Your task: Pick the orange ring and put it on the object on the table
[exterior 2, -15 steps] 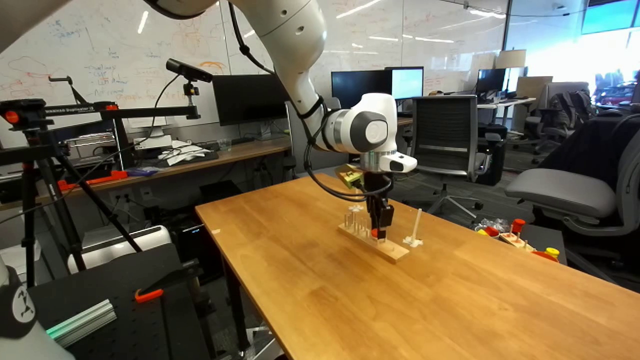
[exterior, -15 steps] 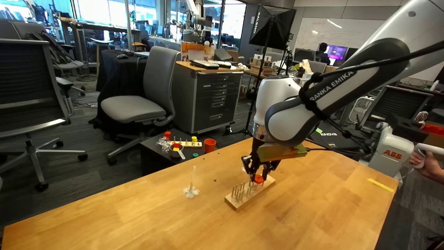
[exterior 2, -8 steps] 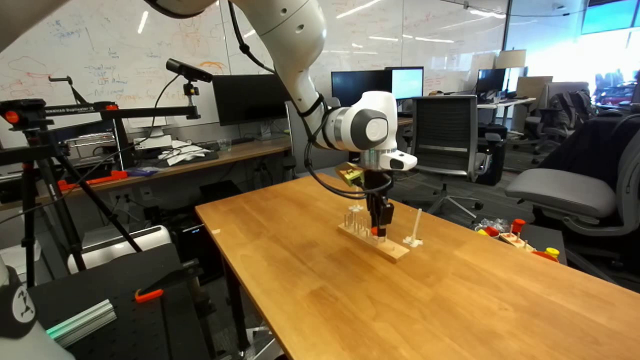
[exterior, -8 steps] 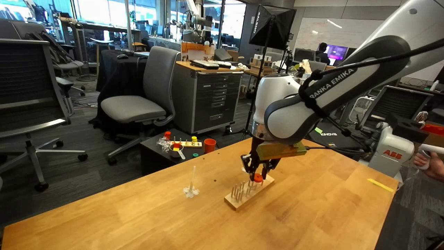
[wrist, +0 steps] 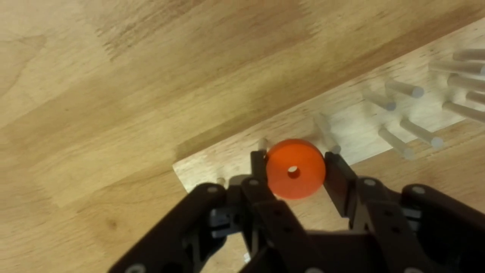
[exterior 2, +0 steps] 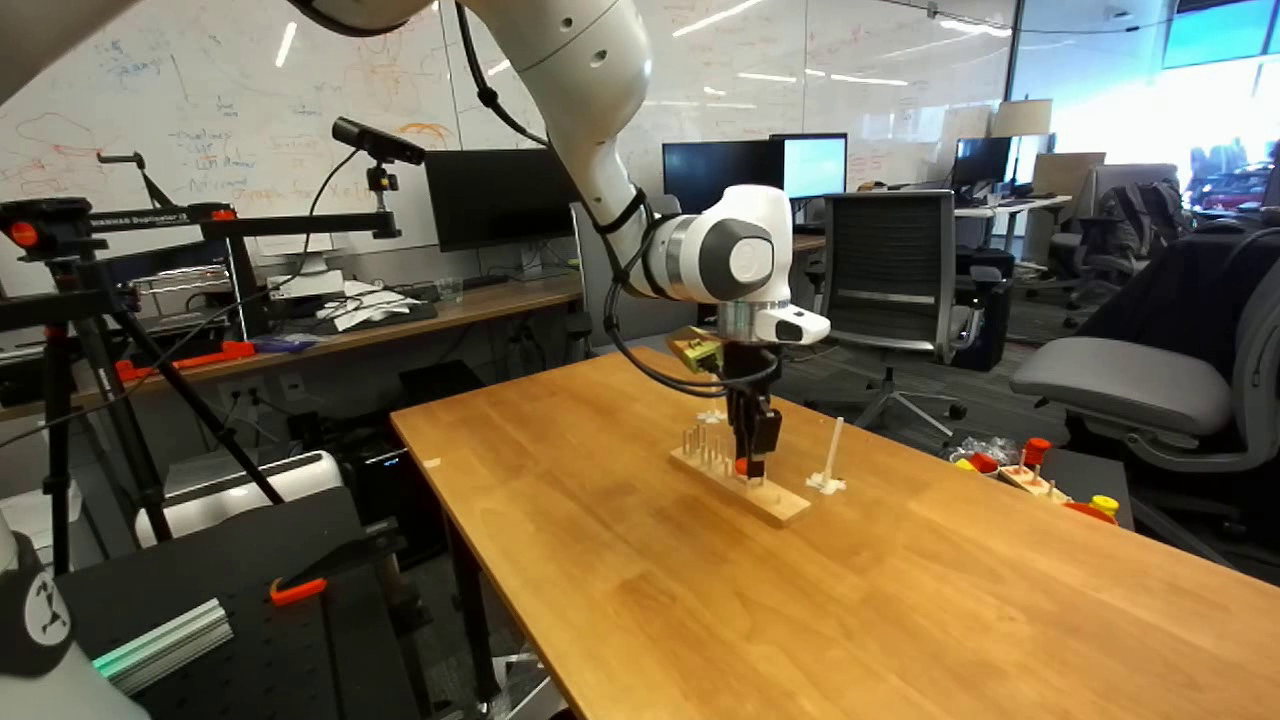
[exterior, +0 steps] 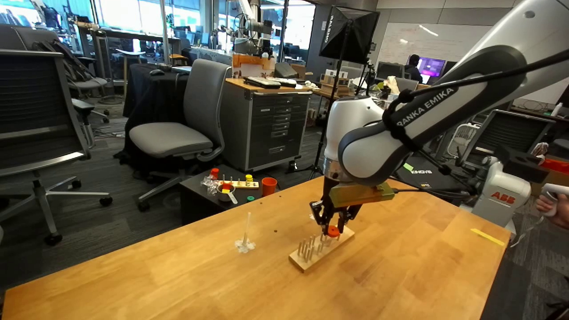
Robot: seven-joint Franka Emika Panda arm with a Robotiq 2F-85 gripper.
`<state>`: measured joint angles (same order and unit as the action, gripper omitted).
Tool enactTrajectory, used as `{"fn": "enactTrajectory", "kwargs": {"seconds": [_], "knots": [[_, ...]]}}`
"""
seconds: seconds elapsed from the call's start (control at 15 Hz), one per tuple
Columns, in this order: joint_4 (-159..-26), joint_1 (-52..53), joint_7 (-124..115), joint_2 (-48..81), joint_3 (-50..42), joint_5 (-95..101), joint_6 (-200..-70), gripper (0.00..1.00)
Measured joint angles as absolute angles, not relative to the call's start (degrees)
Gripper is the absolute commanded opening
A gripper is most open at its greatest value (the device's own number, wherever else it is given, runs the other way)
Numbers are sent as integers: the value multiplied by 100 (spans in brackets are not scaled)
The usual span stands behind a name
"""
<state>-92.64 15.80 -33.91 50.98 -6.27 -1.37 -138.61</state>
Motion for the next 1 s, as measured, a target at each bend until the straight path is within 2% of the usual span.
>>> {"fn": "enactTrajectory", "kwargs": {"seconds": [1.0], "knots": [[-9382, 1583, -3441, 4795, -626, -137, -13664, 18]]}}
